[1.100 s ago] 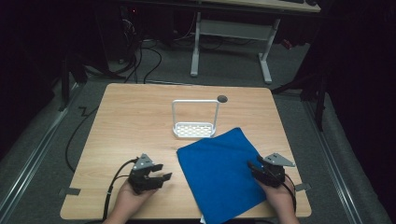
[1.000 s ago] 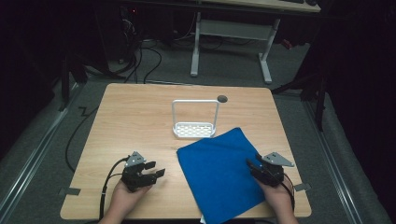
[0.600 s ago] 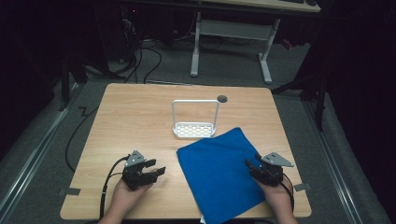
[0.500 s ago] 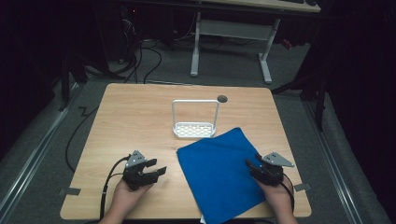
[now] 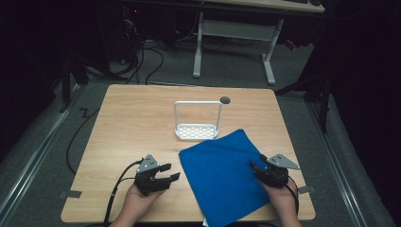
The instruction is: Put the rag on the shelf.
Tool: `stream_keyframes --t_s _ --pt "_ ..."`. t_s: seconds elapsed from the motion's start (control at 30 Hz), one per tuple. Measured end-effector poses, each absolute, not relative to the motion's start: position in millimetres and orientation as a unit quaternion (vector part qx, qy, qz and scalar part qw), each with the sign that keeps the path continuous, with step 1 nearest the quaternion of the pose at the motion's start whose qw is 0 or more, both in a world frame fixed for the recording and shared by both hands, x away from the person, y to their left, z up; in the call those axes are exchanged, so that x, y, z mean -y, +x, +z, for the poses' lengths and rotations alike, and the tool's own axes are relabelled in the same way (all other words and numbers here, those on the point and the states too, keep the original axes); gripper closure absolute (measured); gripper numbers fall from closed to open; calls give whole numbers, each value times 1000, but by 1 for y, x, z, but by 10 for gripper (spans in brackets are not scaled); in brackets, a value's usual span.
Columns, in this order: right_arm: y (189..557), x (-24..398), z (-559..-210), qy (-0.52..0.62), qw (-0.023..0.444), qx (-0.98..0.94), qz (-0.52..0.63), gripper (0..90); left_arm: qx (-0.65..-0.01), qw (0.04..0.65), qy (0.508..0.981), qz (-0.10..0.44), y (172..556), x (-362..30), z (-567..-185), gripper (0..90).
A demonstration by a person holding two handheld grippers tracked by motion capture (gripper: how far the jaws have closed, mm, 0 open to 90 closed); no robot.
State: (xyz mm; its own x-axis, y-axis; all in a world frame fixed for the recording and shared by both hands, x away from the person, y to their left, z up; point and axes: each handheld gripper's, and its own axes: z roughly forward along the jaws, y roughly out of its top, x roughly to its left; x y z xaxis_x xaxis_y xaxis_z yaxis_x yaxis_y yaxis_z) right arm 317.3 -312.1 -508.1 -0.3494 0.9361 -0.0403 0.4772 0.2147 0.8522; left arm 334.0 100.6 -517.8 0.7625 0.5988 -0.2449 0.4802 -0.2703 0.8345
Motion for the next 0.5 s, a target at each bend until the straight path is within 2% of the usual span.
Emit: stream_keyframes --t_s 0.33,0.5 --pt "317 312 -509 483 300 -717 403 466 -318 495 808 23 326 -60 -518 437" --pt "317 310 -508 482 300 -718 403 501 -303 486 819 19 321 -43 -519 438"
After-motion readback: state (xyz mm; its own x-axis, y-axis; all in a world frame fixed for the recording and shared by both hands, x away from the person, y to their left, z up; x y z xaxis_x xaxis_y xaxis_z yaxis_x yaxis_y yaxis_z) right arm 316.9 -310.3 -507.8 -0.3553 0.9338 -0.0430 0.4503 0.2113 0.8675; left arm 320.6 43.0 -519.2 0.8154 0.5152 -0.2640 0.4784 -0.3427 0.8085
